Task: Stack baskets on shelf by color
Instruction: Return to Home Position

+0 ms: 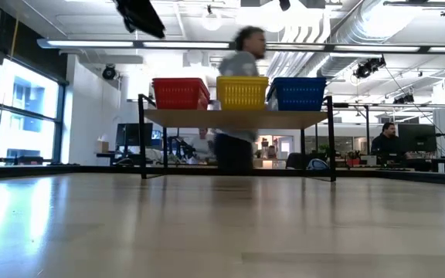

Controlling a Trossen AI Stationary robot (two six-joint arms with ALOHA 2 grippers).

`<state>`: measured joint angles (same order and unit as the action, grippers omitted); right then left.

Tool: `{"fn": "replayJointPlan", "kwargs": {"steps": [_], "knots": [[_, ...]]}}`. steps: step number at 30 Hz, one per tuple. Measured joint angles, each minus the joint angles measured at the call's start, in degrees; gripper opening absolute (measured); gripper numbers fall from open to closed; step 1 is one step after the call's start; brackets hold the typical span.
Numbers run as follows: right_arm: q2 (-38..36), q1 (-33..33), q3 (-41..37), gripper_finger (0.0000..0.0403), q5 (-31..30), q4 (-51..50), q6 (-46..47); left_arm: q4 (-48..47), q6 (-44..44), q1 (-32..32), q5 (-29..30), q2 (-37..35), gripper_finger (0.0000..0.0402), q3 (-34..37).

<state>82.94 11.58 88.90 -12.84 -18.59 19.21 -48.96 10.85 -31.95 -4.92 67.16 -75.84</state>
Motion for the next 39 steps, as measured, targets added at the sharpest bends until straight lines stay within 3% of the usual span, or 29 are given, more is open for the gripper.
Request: {"fn": "replayJointPlan", "kwargs": {"steps": [13,25,34,39], "knots": [[-0.2,-2.7,0.0,0.0118,0.0,-0.5,0.0,21.1,-15.6,8.9,1.7,-24.5,0.0157,27.2],[-6.5,-3.0,0.0,0.0118,2.7,-1.7,4.6,34.9,-24.0,16.8,10.8,-44.5,0.0156,49.5],[-15.8,-3.0,0.0,0.0118,7.0,-2.6,0.1,47.0,-26.8,20.6,12.5,-53.9,0.0156,62.2],[-21.8,-3.0,-0.2,0.0118,7.1,-8.6,-4.8,53.7,-28.4,21.3,12.8,-55.6,0.0156,68.8]]}}
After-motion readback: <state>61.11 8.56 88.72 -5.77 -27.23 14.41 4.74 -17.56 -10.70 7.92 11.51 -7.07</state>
